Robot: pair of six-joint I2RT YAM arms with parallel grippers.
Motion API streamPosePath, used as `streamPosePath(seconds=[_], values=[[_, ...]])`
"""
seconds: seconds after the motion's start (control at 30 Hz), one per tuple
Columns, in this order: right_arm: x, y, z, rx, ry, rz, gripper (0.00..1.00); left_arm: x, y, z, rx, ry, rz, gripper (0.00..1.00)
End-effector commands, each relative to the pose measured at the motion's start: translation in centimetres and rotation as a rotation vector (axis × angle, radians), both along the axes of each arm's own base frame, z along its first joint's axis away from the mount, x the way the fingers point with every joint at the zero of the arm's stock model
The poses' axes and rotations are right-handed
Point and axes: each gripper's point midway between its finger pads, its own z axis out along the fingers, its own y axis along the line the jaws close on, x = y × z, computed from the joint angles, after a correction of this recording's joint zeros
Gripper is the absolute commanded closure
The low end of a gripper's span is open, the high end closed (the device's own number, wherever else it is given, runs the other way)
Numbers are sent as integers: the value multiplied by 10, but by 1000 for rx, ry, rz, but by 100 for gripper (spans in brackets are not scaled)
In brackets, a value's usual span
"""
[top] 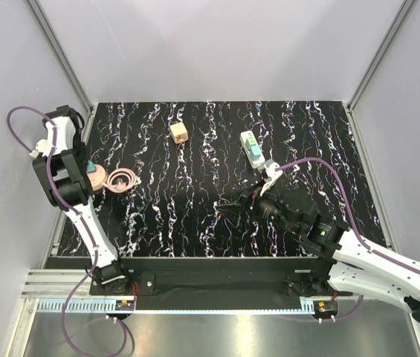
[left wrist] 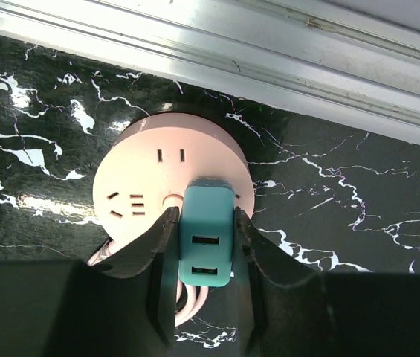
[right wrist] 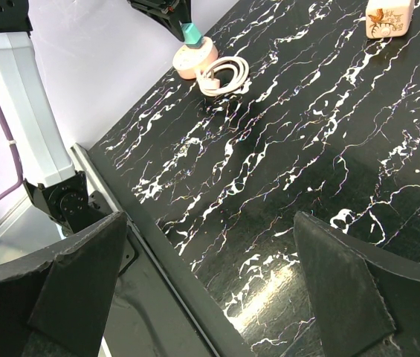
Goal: Insert the plug
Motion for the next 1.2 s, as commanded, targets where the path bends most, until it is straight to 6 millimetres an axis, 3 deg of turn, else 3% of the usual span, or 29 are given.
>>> streamPosePath(seconds=[0.0, 0.53, 0.77, 0.9, 1.1, 1.17], values=[[3, -2, 20, 48, -31, -22, 0, 2, -3, -20, -7, 30, 5, 100], [6, -2, 15, 33, -22, -34, 0, 18, -14, -42, 57, 95, -75, 100], [7, -2, 14, 29, -22, -40, 0, 18, -27, -65, -15, 146, -92, 100], [7, -2, 14, 31, -23, -41, 0, 11, -24, -67, -1, 176, -88, 100], [8, -2, 12, 26, -19, -43, 0, 21, -23, -68, -31, 155, -154, 100], [9, -2, 12, 24, -20, -47, 0, 25, -24, -64, -35, 142, -175, 86]])
